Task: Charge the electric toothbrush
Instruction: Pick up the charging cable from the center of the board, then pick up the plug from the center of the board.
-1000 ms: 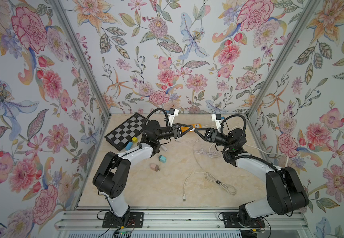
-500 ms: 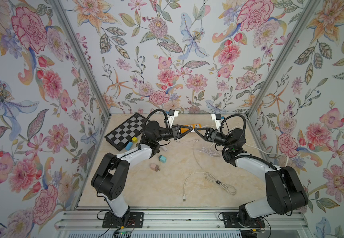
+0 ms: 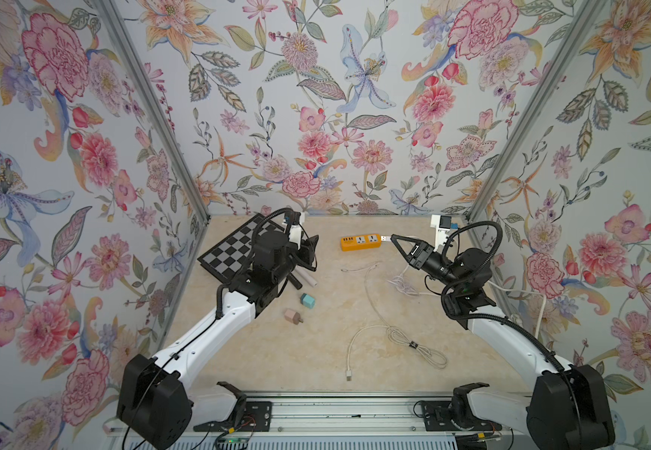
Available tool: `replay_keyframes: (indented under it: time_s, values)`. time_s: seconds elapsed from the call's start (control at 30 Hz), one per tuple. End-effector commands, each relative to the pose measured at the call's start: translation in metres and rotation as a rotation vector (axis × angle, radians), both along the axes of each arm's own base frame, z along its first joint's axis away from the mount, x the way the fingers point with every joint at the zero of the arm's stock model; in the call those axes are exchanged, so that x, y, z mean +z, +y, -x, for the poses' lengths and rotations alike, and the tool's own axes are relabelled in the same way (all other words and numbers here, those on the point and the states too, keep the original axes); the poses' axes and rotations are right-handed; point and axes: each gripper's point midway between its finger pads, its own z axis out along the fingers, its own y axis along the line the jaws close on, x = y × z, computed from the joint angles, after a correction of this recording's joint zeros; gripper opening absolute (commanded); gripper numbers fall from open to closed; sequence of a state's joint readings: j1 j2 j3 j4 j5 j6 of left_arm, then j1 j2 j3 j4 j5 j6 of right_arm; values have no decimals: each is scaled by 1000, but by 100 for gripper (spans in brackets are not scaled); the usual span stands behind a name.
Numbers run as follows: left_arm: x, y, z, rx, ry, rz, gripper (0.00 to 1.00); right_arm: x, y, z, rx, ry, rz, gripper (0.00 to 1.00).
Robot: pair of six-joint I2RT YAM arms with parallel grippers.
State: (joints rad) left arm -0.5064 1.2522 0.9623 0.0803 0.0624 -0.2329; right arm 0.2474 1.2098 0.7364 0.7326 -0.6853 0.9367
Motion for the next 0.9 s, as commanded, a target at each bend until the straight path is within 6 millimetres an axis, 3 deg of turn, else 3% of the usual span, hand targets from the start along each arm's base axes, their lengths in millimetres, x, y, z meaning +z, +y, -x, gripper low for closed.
replay_keyframes:
  time_s: [0.0, 0.13, 0.23, 0.3, 0.43, 0.6, 0.87]
  values:
    - [-36, 9, 19, -133, -77, -350, 55, -12, 2, -6, -20, 8, 59, 5]
    - [-54, -4, 42, -387, -195, -607, 68, -11, 7, -3, 21, -1, 65, 6]
    - [-91, 5, 45, -516, -202, -880, 77, -14, 10, 0, 39, -10, 81, 6]
    - [-116, 18, 35, -545, -197, -1012, 78, -14, 10, 2, 47, -16, 95, 7]
    - [-140, 28, 19, -599, -254, -1024, 79, -10, 11, 4, 56, -28, 96, 7]
    - [-179, 26, 1, -707, -134, -1103, 79, -8, 11, 10, 73, -35, 110, 7]
    - [-221, 8, 2, -836, -62, -1072, 78, -8, 6, 16, 61, -31, 146, 7]
